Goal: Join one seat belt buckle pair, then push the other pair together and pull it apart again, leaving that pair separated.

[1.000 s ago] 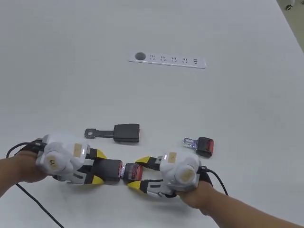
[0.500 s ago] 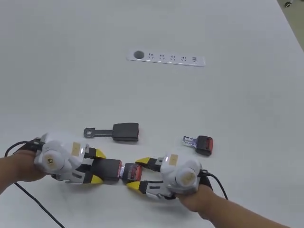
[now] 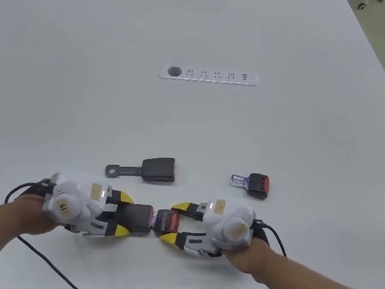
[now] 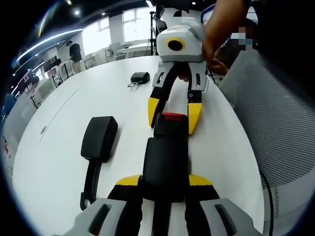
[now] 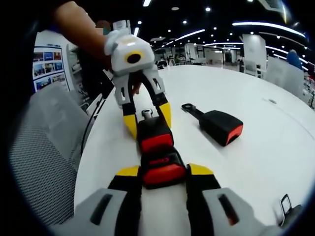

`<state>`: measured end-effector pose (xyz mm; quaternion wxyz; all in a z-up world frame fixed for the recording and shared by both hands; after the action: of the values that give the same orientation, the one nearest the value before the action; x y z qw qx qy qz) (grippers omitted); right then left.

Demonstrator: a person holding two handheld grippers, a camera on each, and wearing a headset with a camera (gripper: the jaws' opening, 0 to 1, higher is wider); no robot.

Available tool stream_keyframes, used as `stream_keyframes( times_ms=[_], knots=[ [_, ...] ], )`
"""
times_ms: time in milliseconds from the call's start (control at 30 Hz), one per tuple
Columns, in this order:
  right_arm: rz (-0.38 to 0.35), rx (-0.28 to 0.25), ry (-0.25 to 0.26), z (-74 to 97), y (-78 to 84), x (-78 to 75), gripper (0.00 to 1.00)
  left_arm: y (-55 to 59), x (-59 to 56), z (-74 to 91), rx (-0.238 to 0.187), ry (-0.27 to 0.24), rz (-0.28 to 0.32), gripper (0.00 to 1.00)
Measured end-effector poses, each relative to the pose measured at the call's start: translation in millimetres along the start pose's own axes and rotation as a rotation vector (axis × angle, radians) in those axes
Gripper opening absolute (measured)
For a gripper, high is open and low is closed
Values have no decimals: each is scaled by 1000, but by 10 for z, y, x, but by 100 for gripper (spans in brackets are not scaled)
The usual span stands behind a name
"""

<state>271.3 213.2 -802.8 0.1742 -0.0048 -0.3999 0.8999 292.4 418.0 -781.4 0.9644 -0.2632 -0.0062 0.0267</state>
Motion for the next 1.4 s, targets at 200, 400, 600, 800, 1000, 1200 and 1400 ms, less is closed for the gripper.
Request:
stream_keyframes(
  times_ms=[200,400,600,800,1000,1200,1400],
  knots=[
    [23,30,-17,4,-43,-11,36,-84,-2,-4,60,7,-17,35],
    [50,82,27,35,-81,15,47,-124,-54,9,108,-39,-11,36],
    [2,-18,70,257,-154,-16,80,-178,-78,119,69,-64,161,70],
    [-7,-17,99,499,-60,-163,81,-271,-18,281,11,-120,215,80],
    [-35,-27,176,817,54,-421,80,-392,106,368,2,-153,187,82],
    [-27,4,214,1078,225,-667,78,-439,262,361,19,-148,162,82],
    [-22,71,215,1270,385,-916,74,-499,517,307,16,-160,161,82]
  ],
)
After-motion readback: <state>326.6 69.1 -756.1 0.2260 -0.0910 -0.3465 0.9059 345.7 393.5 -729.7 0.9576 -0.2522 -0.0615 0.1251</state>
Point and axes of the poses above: the centre of the closed fingertips' face, and the gripper's own axes: z roughly backward along the fingers, x roughly to its left, y roughly out of its underside, the point moved 10 cm from there along z, roughly backward along the fingers, and after that the axes turned 10 degrees about x, right-handed, at the moved point
